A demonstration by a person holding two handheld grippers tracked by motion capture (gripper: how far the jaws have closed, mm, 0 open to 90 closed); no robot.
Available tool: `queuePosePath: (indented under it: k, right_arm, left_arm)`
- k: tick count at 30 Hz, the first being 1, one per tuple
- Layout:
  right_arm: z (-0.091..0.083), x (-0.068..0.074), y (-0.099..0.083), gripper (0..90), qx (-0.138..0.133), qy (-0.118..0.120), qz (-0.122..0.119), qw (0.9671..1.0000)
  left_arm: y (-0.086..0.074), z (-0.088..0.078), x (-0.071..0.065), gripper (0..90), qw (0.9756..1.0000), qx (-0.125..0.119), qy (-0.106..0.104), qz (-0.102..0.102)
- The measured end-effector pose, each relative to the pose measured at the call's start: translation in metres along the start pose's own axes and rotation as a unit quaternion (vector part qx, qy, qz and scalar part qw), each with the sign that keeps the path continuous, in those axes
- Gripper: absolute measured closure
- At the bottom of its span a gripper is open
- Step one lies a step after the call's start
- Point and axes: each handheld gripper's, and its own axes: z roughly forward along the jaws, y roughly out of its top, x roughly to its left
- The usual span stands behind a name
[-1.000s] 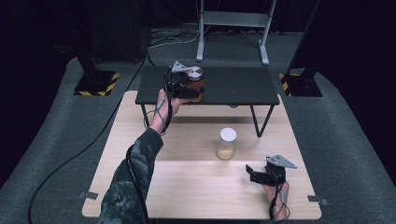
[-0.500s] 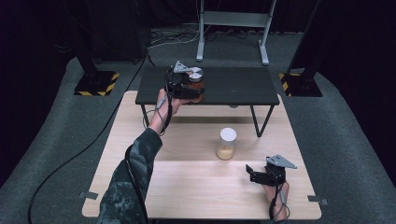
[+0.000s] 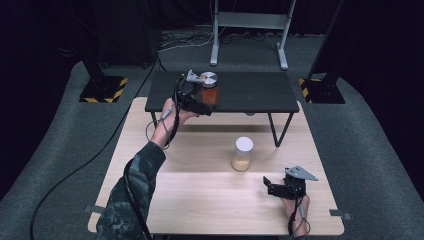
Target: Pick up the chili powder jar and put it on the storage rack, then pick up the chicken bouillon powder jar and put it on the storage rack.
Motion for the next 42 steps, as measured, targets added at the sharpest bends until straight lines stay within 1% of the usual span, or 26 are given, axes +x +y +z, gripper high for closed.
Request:
queuePosePath:
  k: [3,5,7,10,12,13,14,15,17,21,22,25,27,28,30,31,32,34,36,39,42]
  right_arm:
    - [0.000,0.000,0.000,0.9,0.001,0.000,-0.001,1.0000]
    - [0.000,0.000,0.000,1.0,0.001,-0.001,-0.001,1.0000]
    - [0.000,0.001,0.000,1.0,0.000,-0.001,0.000,1.0000]
    - [0.000,0.001,0.000,1.0,0.001,-0.002,0.000,1.0000]
    - [0.000,0.001,0.000,1.0,0.001,-0.002,-0.001,1.0000]
    - [0.000,0.001,0.000,0.9,0.001,-0.002,-0.001,1.0000]
    - [0.000,0.001,0.000,1.0,0.001,-0.002,-0.001,1.0000]
    - [0.000,0.001,0.000,0.9,0.001,-0.001,-0.002,1.0000]
    - [0.001,0.001,0.001,0.9,0.003,0.000,-0.003,1.0000]
    - [0.001,0.001,0.001,0.9,0.003,0.000,-0.003,1.0000]
    - [0.001,0.001,0.001,0.9,0.003,0.000,-0.002,1.0000]
    - [0.001,0.000,0.002,0.9,0.006,0.001,-0.004,1.0000]
    - [0.001,0.001,0.003,0.9,0.007,0.001,-0.005,1.0000]
    - [0.001,0.001,0.003,0.9,0.007,0.001,-0.005,1.0000]
    - [0.001,0.001,0.002,0.9,0.006,0.000,-0.005,1.0000]
    - [0.001,0.001,0.002,0.9,0.006,0.000,-0.005,1.0000]
    - [0.001,0.001,0.002,0.9,0.006,0.000,-0.005,1.0000]
    - [0.001,0.001,0.003,0.9,0.007,0.000,-0.005,1.0000]
    - [0.002,0.001,0.003,0.9,0.008,0.001,-0.006,1.0000]
    - [0.002,0.001,0.003,0.8,0.008,0.001,-0.007,0.9999]
    - [0.001,0.000,0.002,0.7,0.007,0.002,-0.004,1.0000]
  left_arm:
    - [-0.007,-0.008,-0.008,0.8,0.9997,0.013,0.007,0.019]
    - [-0.015,-0.012,-0.014,0.3,0.9994,0.018,0.005,0.028]
    - [-0.025,-0.014,-0.024,0.3,0.9988,0.024,0.013,0.040]
    - [-0.047,-0.017,-0.038,0.3,0.9982,0.025,0.021,0.051]
    - [-0.064,-0.019,-0.048,0.3,0.9973,0.023,0.028,0.063]
    - [-0.075,-0.020,-0.051,0.3,0.9968,0.016,0.029,0.073]
    - [-0.082,-0.020,-0.053,0.3,0.9962,0.012,0.028,0.081]
    - [-0.093,-0.019,-0.057,0.3,0.9957,0.012,0.031,0.086]
    - [-0.110,-0.019,-0.063,0.3,0.9951,0.012,0.036,0.091]
    - [-0.138,-0.019,-0.068,0.4,0.9968,0.018,0.031,0.071]
    - [-0.146,-0.018,-0.071,0.4,0.9969,0.021,0.035,0.067]
    - [-0.160,-0.014,-0.077,0.3,0.9968,0.031,0.041,0.061]
    - [-0.172,-0.011,-0.081,0.3,0.9972,0.033,0.045,0.050]
    - [-0.178,-0.009,-0.083,0.4,0.9972,0.038,0.045,0.047]
    - [-0.187,-0.004,-0.086,0.4,0.9971,0.049,0.046,0.035]
    - [-0.192,0.000,-0.087,0.4,0.9968,0.062,0.044,0.026]
    - [-0.196,0.003,-0.087,0.4,0.9963,0.072,0.041,0.022]
    - [-0.206,0.009,-0.089,0.7,0.9955,0.085,0.041,0.009]
    - [-0.216,0.013,-0.089,0.8,0.9953,0.090,0.035,-0.005]
    - [-0.226,0.015,-0.091,0.9,0.9951,0.091,0.033,-0.022]
    - [-0.233,0.018,-0.093,1.1,0.9949,0.090,0.036,-0.029]
